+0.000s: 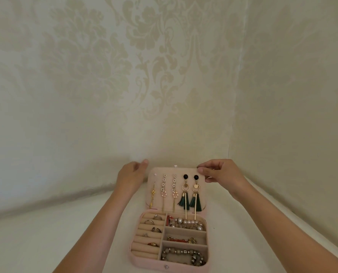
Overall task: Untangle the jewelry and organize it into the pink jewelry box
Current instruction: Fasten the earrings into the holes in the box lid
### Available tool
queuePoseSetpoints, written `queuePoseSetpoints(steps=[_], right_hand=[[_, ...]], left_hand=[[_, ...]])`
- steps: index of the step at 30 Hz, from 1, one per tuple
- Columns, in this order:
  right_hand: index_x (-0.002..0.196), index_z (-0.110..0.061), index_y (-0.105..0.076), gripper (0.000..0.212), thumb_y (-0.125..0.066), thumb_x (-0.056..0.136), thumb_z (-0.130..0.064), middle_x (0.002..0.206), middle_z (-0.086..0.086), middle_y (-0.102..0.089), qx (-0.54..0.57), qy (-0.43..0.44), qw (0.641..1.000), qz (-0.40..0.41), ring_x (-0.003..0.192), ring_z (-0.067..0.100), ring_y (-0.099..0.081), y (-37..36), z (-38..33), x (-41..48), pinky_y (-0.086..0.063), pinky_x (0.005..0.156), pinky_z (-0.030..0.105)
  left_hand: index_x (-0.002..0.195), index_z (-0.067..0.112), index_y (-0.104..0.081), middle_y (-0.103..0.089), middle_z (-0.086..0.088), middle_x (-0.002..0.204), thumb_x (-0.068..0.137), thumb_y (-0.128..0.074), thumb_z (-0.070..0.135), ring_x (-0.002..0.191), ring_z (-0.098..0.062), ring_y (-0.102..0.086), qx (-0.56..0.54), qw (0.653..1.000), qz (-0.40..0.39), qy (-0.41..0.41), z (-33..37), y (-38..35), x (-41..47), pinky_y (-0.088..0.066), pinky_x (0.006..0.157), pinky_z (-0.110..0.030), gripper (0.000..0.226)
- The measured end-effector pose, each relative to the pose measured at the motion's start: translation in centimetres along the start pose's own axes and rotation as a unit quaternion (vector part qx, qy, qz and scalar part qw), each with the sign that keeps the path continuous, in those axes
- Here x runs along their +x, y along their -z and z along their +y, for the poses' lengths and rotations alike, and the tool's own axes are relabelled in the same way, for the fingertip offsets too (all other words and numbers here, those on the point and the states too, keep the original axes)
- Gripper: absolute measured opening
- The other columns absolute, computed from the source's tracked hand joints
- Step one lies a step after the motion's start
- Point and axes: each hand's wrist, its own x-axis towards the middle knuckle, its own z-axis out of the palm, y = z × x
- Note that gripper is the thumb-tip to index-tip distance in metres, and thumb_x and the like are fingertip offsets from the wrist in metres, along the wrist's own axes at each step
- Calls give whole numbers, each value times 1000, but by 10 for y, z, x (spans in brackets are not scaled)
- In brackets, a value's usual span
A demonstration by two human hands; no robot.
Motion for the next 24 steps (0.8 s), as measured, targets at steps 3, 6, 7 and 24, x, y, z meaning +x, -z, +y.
queuePoseSetpoints(steps=[3,6,7,24], right_hand=[[79,-14,-73,8,-71,81,-6,72,3,-70,-2,-11,1000,24,62,9,-61,-3,11,3,-51,57,15],[84,-13,-72,5,-70,82,-9,74,2,-69,-16,-19,999,43,63,9,-59,-5,20,5,-47,53,11],[86,-13,-72,6,-70,82,-10,76,2,-70,-23,-22,998,48,65,9,-59,-6,23,5,-45,53,10],[99,-9,-68,12,-64,88,-14,94,11,-67,-84,-71,991,72,68,18,-64,-18,59,-2,-49,49,16]], left_hand=[[81,9,-60,-64,-15,90,96,-46,41,90,-29,-60,-1,996,-39,77,-19,-7,4,-45,84,-34,38],[69,8,-56,-62,-15,84,96,-42,46,76,-26,-56,42,988,-96,110,-28,-15,3,-47,77,-32,49],[67,9,-54,-63,-15,84,96,-39,49,75,-26,-57,69,985,-110,111,-28,-18,2,-45,73,-30,52],[73,6,-51,-52,-7,64,95,-37,54,52,-18,-47,10,959,-192,210,-7,-27,11,-40,52,-22,55]])
